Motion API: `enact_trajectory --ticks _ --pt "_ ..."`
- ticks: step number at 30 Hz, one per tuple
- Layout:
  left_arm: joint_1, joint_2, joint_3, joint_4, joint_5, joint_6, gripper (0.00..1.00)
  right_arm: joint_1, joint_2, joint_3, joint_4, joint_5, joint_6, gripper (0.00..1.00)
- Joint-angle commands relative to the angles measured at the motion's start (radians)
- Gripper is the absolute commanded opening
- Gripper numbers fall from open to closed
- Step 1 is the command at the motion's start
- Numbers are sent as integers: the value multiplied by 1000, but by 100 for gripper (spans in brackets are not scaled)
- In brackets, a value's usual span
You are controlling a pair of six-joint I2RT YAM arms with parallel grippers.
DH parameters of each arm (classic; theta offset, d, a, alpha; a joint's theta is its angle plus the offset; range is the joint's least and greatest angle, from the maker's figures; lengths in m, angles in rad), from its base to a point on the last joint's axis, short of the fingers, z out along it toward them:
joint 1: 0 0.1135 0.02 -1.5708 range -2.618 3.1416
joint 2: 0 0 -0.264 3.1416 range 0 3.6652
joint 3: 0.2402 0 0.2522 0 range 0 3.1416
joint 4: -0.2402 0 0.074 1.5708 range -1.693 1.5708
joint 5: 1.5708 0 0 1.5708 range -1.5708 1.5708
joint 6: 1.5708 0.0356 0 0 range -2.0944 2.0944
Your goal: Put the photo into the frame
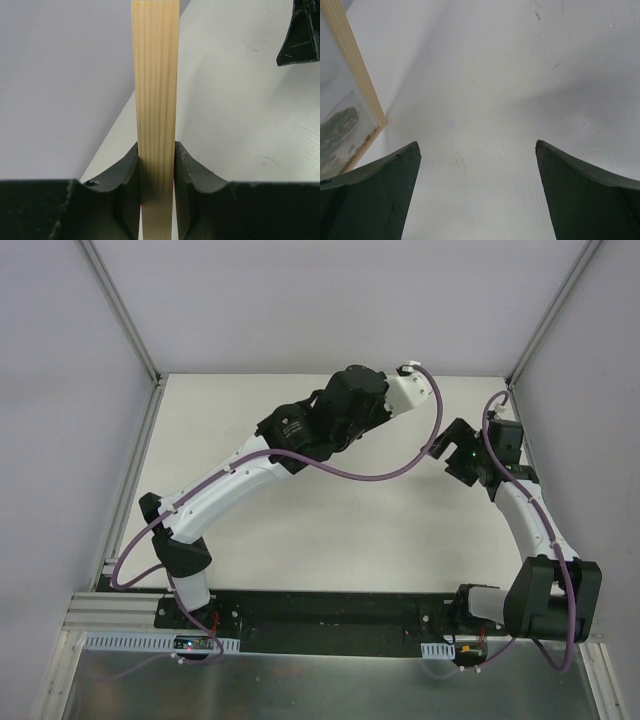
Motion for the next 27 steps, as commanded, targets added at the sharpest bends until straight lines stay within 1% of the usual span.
enact_trajectory --ticks 1,4,7,10,12,16,19,21,24,27 --pt "8 -66 94 67 -34 -34 0 -3 2 18 106 -59 13 99" --pt "16 -84 98 69 -31 -85 0 -3 -2 15 121 -71 12 99" --pt "17 -89 133 69 -45 -124 0 -3 -7 0 160 -99 12 99" --pt "17 -90 167 69 -66 -145 0 -2 2 -15 228 -137 23 99" --pt "17 -92 176 69 -83 -154 0 4 13 -41 310 -163 35 99" --pt "17 -124 154 70 -91 -170 0 40 66 -100 598 -214 91 100" --pt "17 -173 100 88 -68 -196 0 95 138 -118 793 -199 121 100" --pt "17 -200 72 101 -57 -211 0 118 198 -114 897 -197 157 99" --pt "17 -231 65 102 -42 -239 0 126 299 -101 1052 -212 284 100" --pt "17 -256 64 101 -46 -255 0 139 364 -91 1131 -209 351 99"
